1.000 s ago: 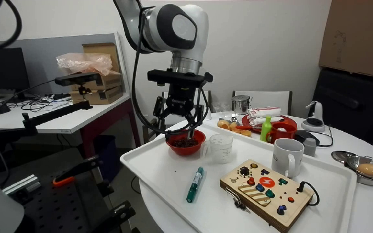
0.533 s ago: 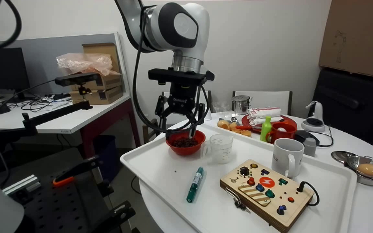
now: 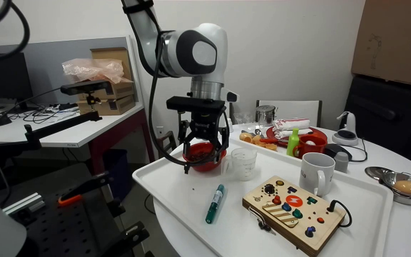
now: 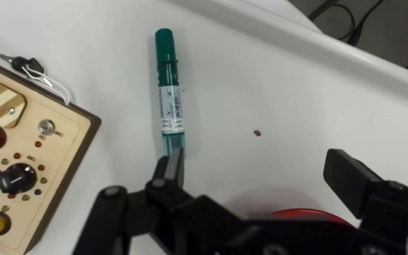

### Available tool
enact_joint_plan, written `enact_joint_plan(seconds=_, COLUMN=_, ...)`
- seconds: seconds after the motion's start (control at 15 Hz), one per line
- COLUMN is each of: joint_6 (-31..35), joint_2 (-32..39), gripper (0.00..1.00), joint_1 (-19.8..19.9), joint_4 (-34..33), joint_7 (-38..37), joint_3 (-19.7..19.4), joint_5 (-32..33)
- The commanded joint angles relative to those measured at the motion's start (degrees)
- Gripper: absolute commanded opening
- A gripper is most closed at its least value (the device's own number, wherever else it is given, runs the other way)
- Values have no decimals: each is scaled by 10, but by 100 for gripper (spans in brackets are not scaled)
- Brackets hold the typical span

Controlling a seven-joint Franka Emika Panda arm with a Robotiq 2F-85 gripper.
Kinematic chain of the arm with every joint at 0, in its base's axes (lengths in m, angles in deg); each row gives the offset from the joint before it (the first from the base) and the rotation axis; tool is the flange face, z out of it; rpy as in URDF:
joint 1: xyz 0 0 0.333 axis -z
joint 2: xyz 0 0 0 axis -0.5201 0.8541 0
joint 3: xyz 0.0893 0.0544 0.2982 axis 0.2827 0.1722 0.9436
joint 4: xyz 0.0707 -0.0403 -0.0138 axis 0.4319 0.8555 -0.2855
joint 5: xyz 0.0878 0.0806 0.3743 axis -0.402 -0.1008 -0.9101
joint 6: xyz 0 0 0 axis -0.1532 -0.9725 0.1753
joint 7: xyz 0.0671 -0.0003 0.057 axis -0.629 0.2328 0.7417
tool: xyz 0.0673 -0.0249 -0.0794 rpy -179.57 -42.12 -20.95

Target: Pick up the pen from the tray and put it in the mug cup.

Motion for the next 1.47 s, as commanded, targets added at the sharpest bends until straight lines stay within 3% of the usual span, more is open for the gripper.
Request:
enact_joint_plan(seconds=0.0, joint_6=72, joint_2=67, gripper=100, joint_1=-18, joint_4=-30, joint_7=-44, joint_3=-23, joint_5=54)
enact_joint_plan(seconds=0.33, joint_6=121, joint_2=130, gripper=100, joint_1=-24, joint_4=-68, joint_7=-53, joint_3=-41, joint_5=88)
enact_joint_plan(seconds=1.0, joint_6=129, joint_2=194, gripper=100, joint_1=-6, joint_4=-118, joint_7=-41, joint_3=-43, joint_5=83)
enact_joint_plan(seconds=1.13, joint_6=127, joint_2=197, gripper=92, joint_1=-7, joint_4=-122, joint_7=-42, joint_3=-47, joint_5=84)
enact_joint_plan(seconds=1.2, joint_6=128, joint_2=198, gripper=71, joint_1=-6, joint_4=-123, joint_7=-41, joint_3=-48, joint_5=85)
enact_joint_plan(seconds=1.27, joint_6=127, joint_2=199, gripper=69, joint_1=-7, joint_4=-123, joint_7=-41, joint_3=-50, joint_5=86)
enact_joint_plan(seconds=1.4, joint_6=128, joint_2=198, gripper=54, joint_1=-8, joint_4=-123, joint_7=-41, joint_3=-53, joint_5=87)
